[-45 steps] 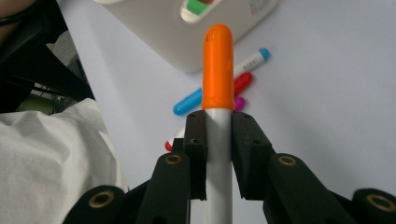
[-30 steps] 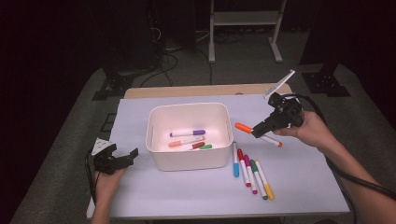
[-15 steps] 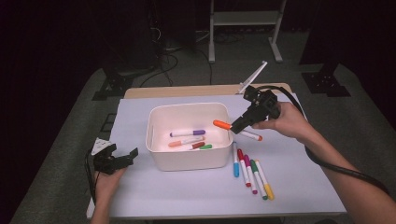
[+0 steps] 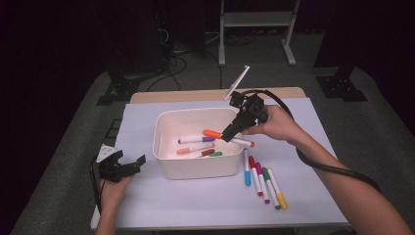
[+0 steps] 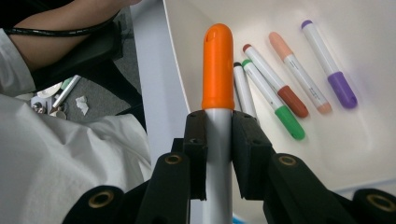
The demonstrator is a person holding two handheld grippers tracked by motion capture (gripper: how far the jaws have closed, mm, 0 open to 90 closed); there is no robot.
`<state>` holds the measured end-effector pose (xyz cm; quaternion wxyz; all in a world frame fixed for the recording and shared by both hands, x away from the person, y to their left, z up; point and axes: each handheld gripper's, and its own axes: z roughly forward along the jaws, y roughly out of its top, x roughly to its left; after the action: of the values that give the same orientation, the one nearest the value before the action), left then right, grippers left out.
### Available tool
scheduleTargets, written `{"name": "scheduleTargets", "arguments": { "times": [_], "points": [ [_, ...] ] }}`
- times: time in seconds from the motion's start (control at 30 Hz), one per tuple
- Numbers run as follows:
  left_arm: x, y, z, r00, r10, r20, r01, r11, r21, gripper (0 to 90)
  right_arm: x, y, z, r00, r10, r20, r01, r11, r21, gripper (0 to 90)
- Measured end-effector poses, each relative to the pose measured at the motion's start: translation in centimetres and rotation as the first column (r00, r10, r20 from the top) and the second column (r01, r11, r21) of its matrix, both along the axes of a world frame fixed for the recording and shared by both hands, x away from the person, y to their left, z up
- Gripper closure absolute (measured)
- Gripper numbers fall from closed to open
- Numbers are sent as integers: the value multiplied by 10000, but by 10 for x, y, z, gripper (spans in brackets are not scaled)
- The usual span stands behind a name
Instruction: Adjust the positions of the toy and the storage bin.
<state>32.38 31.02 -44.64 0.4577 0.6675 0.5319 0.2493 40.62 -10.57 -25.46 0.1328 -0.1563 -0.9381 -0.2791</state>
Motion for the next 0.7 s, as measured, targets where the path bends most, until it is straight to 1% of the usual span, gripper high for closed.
{"name": "scheduleTargets", "arguments": {
  "times": [0.17, 0.3, 0.43, 0.5, 0.6, 0.7],
  "points": [
    [0, 1, 0, 10000, 48, 39, -47, 10000, -38, 0, 2, 18, -2, 9995, 304, -17, -304, 9995, -6, 755],
    [0, 0, 0, 10000, -20, 33, 20, 10000, -22, 0, 5, 34, -4, 9982, 604, -72, -604, 9982, -24, 755],
    [0, -1, 0, 10000, -36, 47, 36, 10000, -36, 0, 8, 50, -9, 9964, 839, -126, -839, 9965, -6, 755],
    [0, 0, 0, 10000, -47, 47, 47, 10000, -6, 0, 9, 56, -12, 9959, 889, -137, -889, 9960, 6, 755],
    [0, -1, 0, 10000, -58, 49, 58, 10000, -3, 0, 12, 66, -17, 9954, 945, -132, -947, 9953, -181, 755],
    [0, -1, 0, 10000, -68, 57, 68, 10000, -2, 0, 13, 71, -20, 9948, 1006, -178, -1010, 9946, -234, 755]
  ]
}}
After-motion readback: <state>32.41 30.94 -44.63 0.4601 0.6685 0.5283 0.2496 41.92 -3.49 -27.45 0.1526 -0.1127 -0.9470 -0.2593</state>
